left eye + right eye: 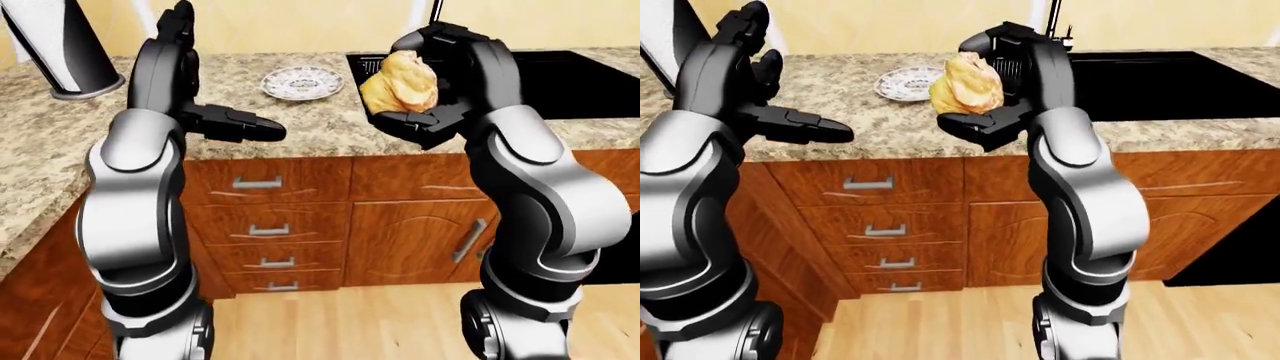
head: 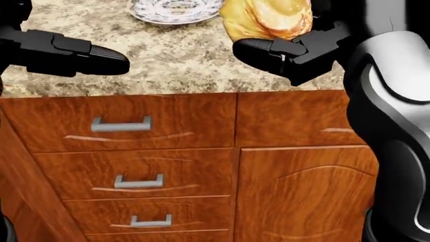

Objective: Place the pastries on the plates.

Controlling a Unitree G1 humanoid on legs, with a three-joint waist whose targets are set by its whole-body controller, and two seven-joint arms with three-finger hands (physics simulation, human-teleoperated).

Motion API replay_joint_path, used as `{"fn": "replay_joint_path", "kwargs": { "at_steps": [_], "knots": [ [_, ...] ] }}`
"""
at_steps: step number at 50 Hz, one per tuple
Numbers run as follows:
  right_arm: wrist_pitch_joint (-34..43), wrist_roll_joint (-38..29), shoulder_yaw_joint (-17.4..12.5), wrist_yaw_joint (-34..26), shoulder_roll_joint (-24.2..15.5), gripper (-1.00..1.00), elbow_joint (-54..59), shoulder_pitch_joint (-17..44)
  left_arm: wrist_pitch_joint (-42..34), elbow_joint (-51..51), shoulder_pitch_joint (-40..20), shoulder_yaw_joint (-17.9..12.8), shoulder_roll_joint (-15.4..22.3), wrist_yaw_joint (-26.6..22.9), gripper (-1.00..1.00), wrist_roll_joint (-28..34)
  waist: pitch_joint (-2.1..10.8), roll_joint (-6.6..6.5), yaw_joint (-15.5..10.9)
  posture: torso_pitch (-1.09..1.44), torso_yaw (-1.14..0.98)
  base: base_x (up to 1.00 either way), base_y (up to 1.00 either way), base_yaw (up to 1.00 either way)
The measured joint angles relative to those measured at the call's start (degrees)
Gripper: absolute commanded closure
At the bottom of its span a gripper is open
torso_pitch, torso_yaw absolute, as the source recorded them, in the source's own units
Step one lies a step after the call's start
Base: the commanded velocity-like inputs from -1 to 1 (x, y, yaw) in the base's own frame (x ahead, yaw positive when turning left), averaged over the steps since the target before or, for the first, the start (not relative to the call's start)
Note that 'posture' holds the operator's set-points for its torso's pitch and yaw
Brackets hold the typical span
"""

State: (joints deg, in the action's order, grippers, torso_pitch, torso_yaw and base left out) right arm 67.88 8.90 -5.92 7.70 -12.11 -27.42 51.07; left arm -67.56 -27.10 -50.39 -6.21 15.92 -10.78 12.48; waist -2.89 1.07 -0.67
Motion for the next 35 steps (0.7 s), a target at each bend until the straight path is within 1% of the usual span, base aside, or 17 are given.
{"fn": "replay_joint_path", "kwargs": {
  "at_steps": [2,3,5,7,9,12,15,16,17,19,22,24,28,29,31,33,35],
  "knots": [
    [-0.1,0.1,-0.5,-0.1,-0.2,1.00,-0.5,0.7,0.4,-0.5,-0.7,0.0,0.1,0.0,-1.00,0.0,0.32,1.13,0.0,0.00,0.00,0.25,0.00,0.00],
    [-0.6,-0.1,-0.9,0.0,-0.4,1.00,-1.0,0.4,0.7,-0.8,-0.9,0.3,-0.1,0.0,-1.00,0.0,0.39,1.14,0.4,0.00,0.00,0.23,0.00,0.00],
    [-1.3,-0.6,-1.4,0.2,-0.5,1.00,-1.5,-0.6,0.9,-1.4,-0.3,1.0,-0.4,-0.2,-1.00,-0.3,-0.13,0.36,0.9,0.00,0.00,0.25,0.00,0.00],
    [-0.5,-1.1,-1.7,0.4,-0.8,1.00,-0.1,0.1,0.6,-1.0,-0.2,1.5,-0.6,-0.5,-1.00,-0.7,-0.04,0.70,0.9,0.00,0.00,0.25,0.00,0.00],
    [0.0,-1.4,-1.7,0.6,-0.7,1.00,-0.1,0.4,0.4,-0.6,-0.2,1.5,-0.6,-0.7,-1.00,-0.9,0.12,0.39,0.6,0.00,0.00,0.25,0.00,0.00],
    [-1.8,-1.6,-0.8,0.2,-0.1,1.00,-2.0,-1.9,0.5,-0.6,-0.2,0.9,-0.5,-0.4,-1.00,-0.6,-0.23,-1.05,0.8,0.00,0.00,0.25,0.00,0.00],
    [-0.7,-1.3,-0.8,-0.3,-0.3,1.00,-1.1,-0.5,0.7,-0.7,-0.5,0.8,-0.5,-0.1,-1.00,-0.3,-0.19,-4.27,1.3,0.00,0.00,0.26,0.00,0.00],
    [-0.4,-1.3,-0.8,-0.3,-0.1,1.00,-1.0,-0.2,0.7,-0.7,-0.4,0.7,-0.3,-0.1,-1.00,-0.3,-0.25,-4.23,1.0,0.00,0.00,0.25,0.00,0.00],
    [-0.7,-1.4,-0.6,-0.4,0.1,1.00,-1.3,-1.1,0.7,-0.5,-0.1,0.6,-0.4,0.0,-1.00,-0.3,-0.51,-3.57,0.5,0.00,0.00,0.26,0.00,0.00],
    [0.4,-1.0,0.4,-1.0,0.2,1.00,-1.4,-1.3,0.2,0.0,0.6,-0.1,-0.2,0.3,-1.00,0.0,-0.91,-4.14,0.1,0.00,0.00,0.26,0.00,0.00],
    [0.5,-1.1,0.8,-1.6,-0.4,1.00,-1.6,-1.3,-0.2,0.0,0.3,-0.2,-0.2,0.6,-1.00,0.2,-0.13,-3.41,0.1,0.00,0.00,0.22,0.01,0.00],
    [-0.2,-1.9,0.4,-1.7,-0.6,1.00,-2.4,-1.2,0.2,-0.8,-0.2,-0.1,-0.1,0.6,-1.00,0.1,0.38,-2.27,0.2,0.00,0.00,0.04,0.15,0.00],
    [-0.4,-2.9,-0.1,-2.1,-1.1,1.00,-3.1,-0.1,1.2,-1.4,-0.7,-0.1,-0.2,0.9,-1.00,0.0,0.60,1.45,0.3,0.00,0.00,0.00,0.21,0.00],
    [-0.5,-3.3,-0.2,-2.2,-1.2,1.00,-2.9,-0.6,1.2,-1.1,-0.1,0.3,-0.7,0.8,-1.00,-0.1,0.33,0.67,0.7,0.00,0.00,0.00,0.21,0.00],
    [0.2,-4.0,-0.6,-2.3,-1.1,1.00,-1.6,-1.5,0.6,-0.2,0.7,1.4,-1.0,0.4,-1.00,-0.8,-0.07,0.80,1.3,0.00,0.00,0.00,0.21,0.00],
    [1.0,-4.6,-0.6,-2.5,-1.0,1.00,-0.4,-1.5,0.0,0.3,0.6,1.7,-0.9,0.0,-1.00,-1.4,0.46,0.84,1.5,0.00,0.00,0.00,0.21,0.00],
    [1.3,-5.0,-0.5,-2.7,-1.0,1.00,-0.4,-0.7,0.1,0.4,0.0,1.2,-0.5,0.0,-1.00,-1.4,0.76,0.06,1.2,0.00,0.00,0.00,0.20,0.00]
  ]
}}
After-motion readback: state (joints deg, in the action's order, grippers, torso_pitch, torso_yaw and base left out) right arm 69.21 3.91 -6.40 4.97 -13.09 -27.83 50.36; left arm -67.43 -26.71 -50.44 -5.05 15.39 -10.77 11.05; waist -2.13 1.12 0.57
